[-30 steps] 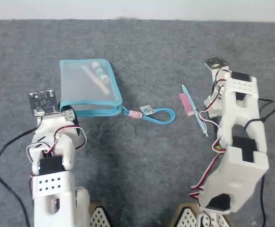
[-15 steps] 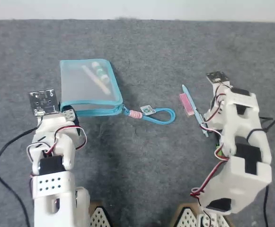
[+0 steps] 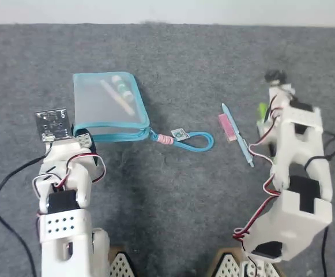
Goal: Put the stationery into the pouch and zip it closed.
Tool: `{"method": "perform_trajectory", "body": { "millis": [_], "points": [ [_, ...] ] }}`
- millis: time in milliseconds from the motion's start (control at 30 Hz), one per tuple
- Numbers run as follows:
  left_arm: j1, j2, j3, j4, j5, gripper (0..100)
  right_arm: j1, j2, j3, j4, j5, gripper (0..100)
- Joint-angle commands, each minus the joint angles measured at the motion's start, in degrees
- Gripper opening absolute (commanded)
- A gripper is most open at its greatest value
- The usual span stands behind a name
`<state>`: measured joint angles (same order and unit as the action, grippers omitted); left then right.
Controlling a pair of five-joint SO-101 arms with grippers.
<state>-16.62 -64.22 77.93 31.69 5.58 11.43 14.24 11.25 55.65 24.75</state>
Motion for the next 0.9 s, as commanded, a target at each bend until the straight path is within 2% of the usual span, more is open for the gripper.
{"method": "perform_trajectory", "body": {
  "millis": [0,133,333,633,733,867],
  "points": [
    [0.7,0.26,-3.12,-0.88,0.79,1,0.22,1.19,-9.67,-1.01,-1.93,0.7],
    [0.7,0.26,-3.12,-0.88,0.79,1,0.22,4.62,-13.19,-1.01,-1.93,2.0],
    [0.7,0.26,-3.12,-0.88,0.79,1,0.66,7.69,-13.27,-1.27,0.7,18.4],
    [0.7,0.18,-3.12,-0.88,0.79,1,3.3,8.31,-12.4,9.54,0.79,18.6],
    [0.7,0.18,-3.12,-0.88,0.79,1,5.85,8.48,-9.05,9.71,1.14,18.6],
    [0.7,0.26,-3.12,-0.88,0.79,1,7.69,9.54,-4.92,5.05,4.48,15.9]
  ]
}}
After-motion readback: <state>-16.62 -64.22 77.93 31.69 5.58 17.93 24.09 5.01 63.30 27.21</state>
